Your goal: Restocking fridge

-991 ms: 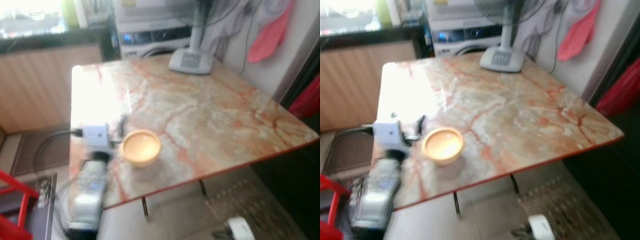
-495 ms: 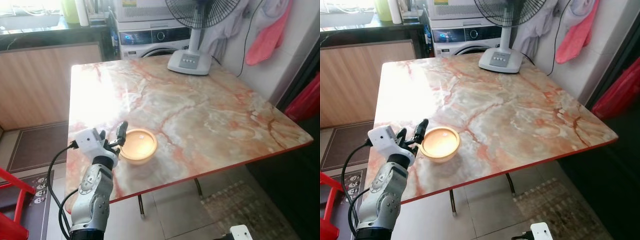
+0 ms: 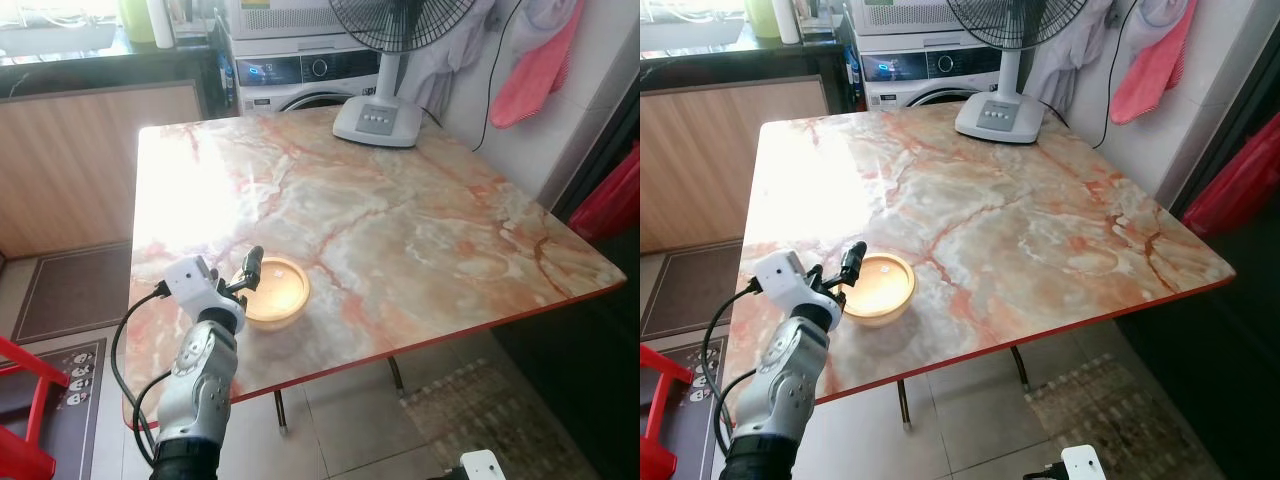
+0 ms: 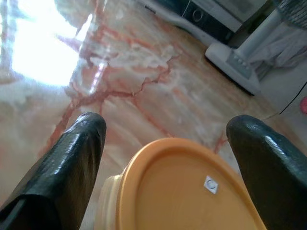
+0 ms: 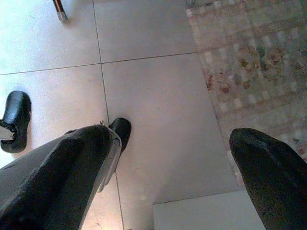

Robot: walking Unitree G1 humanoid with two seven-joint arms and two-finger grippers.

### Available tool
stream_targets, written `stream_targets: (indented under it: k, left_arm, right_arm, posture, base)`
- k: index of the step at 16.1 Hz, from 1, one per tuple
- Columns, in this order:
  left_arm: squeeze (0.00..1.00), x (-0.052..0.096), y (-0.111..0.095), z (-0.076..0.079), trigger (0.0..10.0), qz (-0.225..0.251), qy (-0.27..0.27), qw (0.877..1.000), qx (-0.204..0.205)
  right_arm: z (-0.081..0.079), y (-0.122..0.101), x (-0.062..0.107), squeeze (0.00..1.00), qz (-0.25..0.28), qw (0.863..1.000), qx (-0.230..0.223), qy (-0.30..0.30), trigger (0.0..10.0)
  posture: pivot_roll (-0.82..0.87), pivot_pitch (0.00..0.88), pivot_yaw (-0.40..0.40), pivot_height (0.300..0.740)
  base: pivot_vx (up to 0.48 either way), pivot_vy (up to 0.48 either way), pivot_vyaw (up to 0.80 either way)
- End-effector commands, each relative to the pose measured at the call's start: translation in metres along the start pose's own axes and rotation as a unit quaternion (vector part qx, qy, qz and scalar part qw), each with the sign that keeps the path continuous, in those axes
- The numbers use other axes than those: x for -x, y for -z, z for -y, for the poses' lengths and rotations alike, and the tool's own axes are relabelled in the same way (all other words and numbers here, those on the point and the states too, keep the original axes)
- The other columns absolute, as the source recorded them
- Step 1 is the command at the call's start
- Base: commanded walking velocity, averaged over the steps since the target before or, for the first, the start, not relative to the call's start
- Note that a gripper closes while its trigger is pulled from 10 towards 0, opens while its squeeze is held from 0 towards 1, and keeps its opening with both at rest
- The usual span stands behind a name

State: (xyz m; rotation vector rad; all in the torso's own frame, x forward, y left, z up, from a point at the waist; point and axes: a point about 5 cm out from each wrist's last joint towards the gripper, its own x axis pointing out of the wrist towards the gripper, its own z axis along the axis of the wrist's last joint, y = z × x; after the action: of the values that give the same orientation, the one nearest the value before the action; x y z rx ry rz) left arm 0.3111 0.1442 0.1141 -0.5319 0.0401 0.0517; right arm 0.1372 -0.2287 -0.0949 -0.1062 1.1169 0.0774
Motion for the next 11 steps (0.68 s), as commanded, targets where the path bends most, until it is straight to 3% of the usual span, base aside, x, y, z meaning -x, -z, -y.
stream_targets:
  k: [1,5,8,11]
  left_arm:
    - [0.00,-0.0031,0.0046,0.0003,10.0,-0.013,-0.003,1.000,0.013]
    - [0.00,-0.0024,0.0053,-0.0005,10.0,-0.008,-0.016,0.999,0.032]
    - [0.00,0.0008,0.0069,-0.0082,10.0,-0.001,-0.054,0.998,0.043]
    - [0.00,0.0033,0.0132,-0.0061,10.0,-0.010,-0.051,0.997,0.052]
  right_arm:
    - [0.0028,-0.0018,0.0004,0.00,0.005,1.000,-0.004,0.005,10.0]
    - [0.0033,-0.0016,0.0005,0.00,0.006,1.000,-0.007,0.007,10.0]
    - [0.0040,-0.0017,0.0006,0.00,0.005,1.000,-0.006,0.008,10.0]
    - [0.0045,-0.0022,0.0007,0.00,0.006,1.000,-0.005,0.007,10.0]
  posture:
    - [0.07,0.000,-0.029,0.740]
    - [0.07,0.000,-0.029,0.740]
    - [0.07,0.000,-0.034,0.740]
    - [0.07,0.000,-0.036,0.740]
  base:
    - [0.000,0.000,0.00]
    - [0.000,0.000,0.00]
    - [0.000,0.000,0.00]
    - [0.000,0.000,0.00]
